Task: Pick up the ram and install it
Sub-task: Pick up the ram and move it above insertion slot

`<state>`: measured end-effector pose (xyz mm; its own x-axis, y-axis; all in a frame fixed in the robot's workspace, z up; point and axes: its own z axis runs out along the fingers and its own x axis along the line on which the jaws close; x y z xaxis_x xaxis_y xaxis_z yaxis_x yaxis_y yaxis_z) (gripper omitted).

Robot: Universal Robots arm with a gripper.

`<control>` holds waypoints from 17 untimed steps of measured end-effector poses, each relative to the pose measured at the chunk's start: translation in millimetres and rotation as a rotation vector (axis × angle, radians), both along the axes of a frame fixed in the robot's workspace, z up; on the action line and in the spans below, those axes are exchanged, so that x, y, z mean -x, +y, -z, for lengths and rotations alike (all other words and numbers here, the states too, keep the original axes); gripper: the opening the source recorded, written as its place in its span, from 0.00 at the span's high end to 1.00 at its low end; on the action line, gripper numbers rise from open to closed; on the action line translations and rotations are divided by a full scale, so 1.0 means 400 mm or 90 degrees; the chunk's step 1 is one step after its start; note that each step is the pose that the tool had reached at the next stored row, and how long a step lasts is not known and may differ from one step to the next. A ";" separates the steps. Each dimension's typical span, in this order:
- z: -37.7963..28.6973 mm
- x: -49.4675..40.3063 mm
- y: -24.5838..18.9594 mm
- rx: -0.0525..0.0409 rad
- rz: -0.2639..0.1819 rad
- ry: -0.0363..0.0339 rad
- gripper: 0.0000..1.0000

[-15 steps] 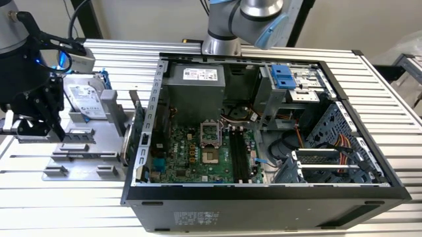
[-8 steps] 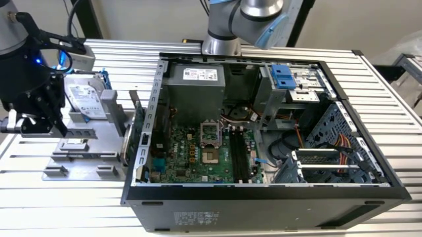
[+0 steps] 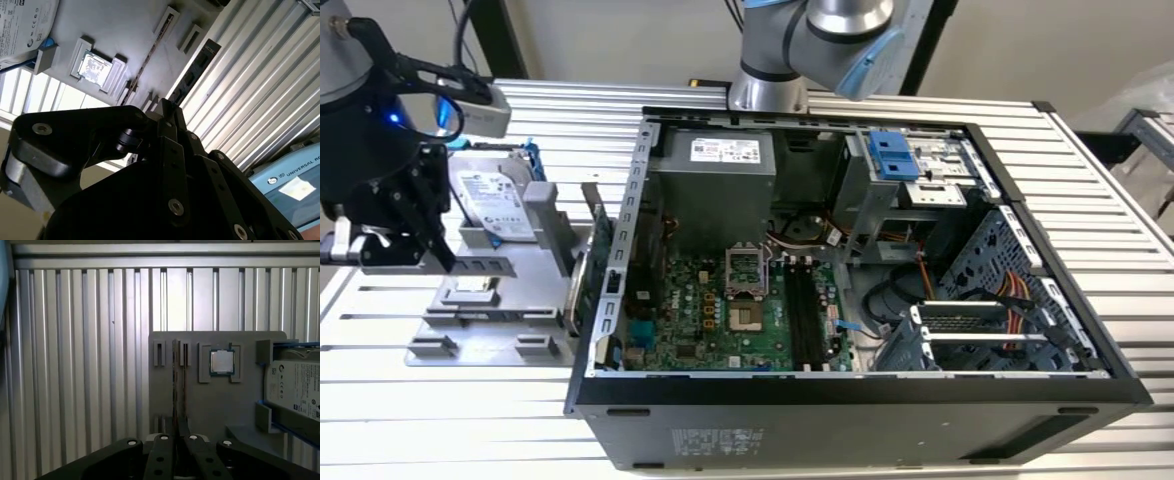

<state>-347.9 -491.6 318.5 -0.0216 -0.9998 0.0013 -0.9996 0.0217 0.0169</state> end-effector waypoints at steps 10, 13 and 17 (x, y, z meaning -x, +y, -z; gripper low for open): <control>-0.008 0.000 0.000 0.0000 0.000 0.0001 1.00; -0.011 0.000 0.000 0.0001 0.000 0.0001 1.00; -0.018 0.000 0.000 0.0000 0.000 0.0001 1.00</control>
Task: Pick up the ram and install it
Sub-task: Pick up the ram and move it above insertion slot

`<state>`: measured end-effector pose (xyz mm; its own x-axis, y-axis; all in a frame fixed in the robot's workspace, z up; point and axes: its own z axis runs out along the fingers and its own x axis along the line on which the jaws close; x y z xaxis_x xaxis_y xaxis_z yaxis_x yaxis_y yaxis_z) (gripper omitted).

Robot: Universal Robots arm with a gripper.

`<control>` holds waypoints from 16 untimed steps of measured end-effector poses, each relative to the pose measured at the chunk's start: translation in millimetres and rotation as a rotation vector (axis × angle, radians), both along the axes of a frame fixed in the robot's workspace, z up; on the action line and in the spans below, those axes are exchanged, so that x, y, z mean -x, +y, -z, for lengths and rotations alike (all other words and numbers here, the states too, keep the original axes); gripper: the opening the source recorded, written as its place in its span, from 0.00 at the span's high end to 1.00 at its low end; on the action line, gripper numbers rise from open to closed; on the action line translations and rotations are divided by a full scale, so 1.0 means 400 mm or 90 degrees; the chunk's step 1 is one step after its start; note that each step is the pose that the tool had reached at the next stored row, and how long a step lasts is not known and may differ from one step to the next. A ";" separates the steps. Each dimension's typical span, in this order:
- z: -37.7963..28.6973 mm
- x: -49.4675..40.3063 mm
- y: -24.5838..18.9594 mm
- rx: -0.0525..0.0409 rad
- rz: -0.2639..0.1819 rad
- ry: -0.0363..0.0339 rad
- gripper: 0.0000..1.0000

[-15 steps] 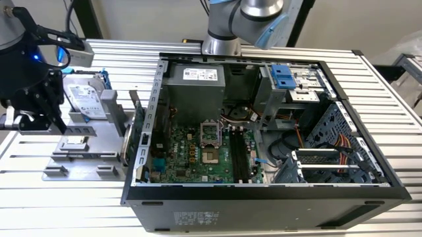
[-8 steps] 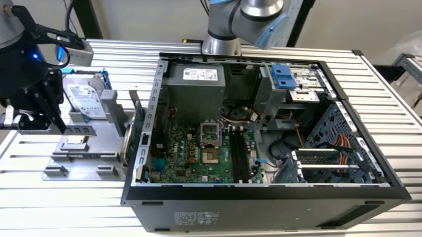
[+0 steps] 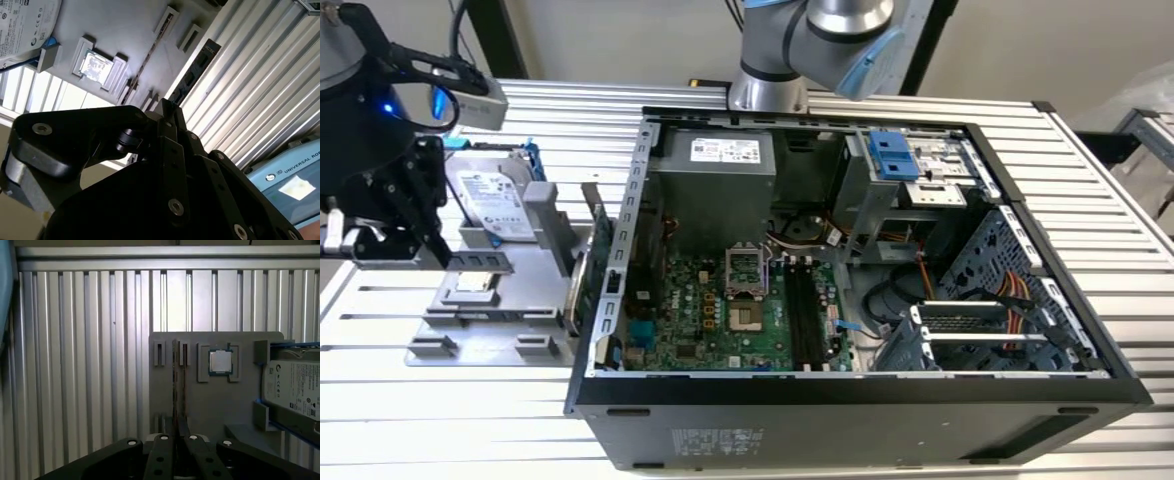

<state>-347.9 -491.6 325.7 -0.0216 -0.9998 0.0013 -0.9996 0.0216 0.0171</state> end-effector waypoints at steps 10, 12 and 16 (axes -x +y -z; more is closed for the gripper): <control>-0.029 0.000 0.000 0.0000 0.000 0.0000 1.00; -0.036 0.000 0.000 -0.0001 0.000 -0.0001 1.00; -0.051 0.000 0.000 -0.0001 0.000 -0.0001 1.00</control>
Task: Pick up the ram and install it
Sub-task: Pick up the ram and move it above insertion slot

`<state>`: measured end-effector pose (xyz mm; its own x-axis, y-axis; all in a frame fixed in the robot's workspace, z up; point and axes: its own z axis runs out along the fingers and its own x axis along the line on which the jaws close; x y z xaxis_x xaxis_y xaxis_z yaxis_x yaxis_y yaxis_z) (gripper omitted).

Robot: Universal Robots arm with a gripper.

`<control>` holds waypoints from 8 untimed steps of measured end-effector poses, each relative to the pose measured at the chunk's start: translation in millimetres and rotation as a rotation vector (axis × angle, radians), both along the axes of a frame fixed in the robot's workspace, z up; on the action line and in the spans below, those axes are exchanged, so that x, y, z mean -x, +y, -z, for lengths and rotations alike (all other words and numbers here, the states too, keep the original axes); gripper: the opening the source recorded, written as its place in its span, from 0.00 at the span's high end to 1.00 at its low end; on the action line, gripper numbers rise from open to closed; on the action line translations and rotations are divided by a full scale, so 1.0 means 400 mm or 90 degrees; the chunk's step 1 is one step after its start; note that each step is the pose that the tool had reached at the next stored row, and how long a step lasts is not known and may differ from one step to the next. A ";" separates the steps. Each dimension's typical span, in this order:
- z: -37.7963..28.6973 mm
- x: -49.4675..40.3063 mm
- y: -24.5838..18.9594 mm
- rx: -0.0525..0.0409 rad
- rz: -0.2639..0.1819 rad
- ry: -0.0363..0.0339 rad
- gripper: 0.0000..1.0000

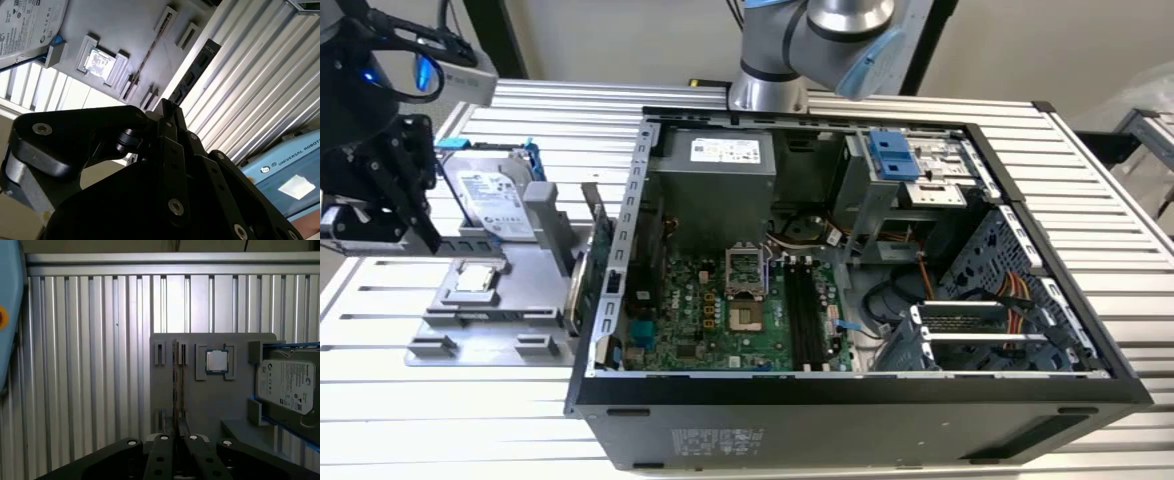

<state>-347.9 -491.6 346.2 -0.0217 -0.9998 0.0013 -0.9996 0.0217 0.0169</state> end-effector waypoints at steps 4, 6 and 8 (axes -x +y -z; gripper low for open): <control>-0.014 0.000 0.000 0.0000 0.000 0.0001 1.00; -0.021 0.000 0.000 0.0000 0.000 0.0000 1.00; -0.027 0.000 0.000 0.0000 0.000 0.0000 1.00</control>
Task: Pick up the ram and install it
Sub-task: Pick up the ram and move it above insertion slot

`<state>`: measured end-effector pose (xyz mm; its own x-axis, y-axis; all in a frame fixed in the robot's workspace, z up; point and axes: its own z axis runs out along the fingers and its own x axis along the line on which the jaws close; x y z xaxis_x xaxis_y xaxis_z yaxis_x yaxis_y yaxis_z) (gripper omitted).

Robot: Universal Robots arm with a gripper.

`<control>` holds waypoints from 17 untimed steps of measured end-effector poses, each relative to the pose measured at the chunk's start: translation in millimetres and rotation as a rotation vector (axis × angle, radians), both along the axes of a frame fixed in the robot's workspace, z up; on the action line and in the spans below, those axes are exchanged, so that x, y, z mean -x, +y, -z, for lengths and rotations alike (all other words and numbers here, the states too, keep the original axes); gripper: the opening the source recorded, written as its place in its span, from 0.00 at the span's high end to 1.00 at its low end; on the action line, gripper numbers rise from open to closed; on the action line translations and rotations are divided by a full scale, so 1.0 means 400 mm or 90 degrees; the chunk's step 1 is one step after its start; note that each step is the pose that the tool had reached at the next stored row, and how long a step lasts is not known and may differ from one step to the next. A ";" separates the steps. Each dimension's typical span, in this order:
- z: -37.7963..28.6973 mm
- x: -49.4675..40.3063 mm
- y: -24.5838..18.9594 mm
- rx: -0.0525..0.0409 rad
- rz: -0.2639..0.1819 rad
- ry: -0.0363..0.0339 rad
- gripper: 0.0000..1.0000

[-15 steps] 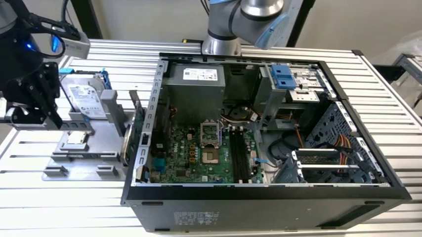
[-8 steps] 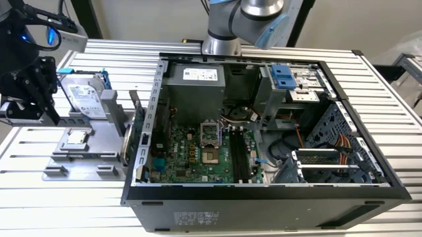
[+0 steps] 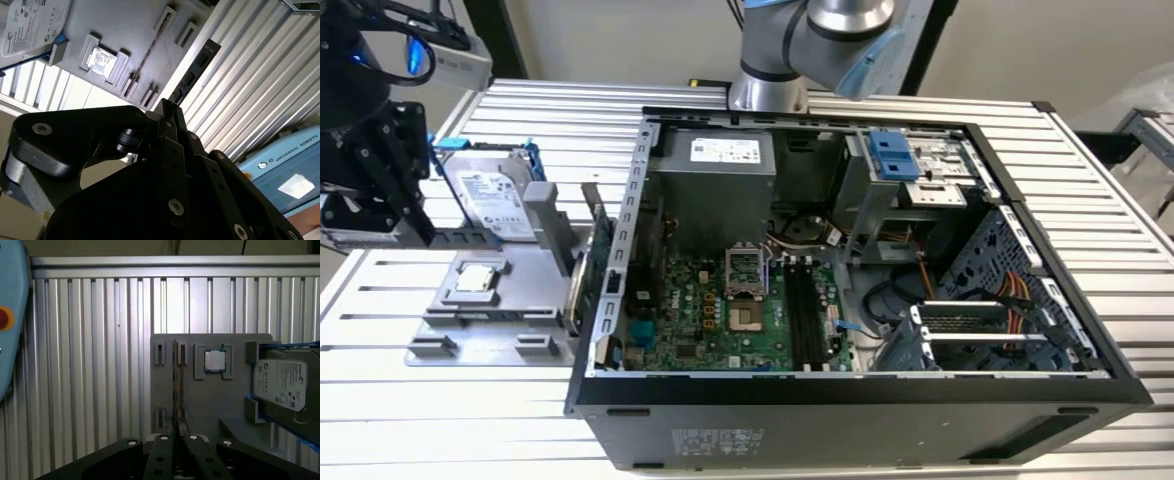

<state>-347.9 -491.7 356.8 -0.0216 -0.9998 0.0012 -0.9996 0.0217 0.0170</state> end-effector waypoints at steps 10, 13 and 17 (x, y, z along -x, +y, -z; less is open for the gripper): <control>-0.031 0.000 0.000 0.0000 0.000 0.0000 1.00; -0.041 0.000 0.000 0.0000 0.000 0.0000 1.00; -0.052 0.000 0.000 0.0000 0.000 0.0000 1.00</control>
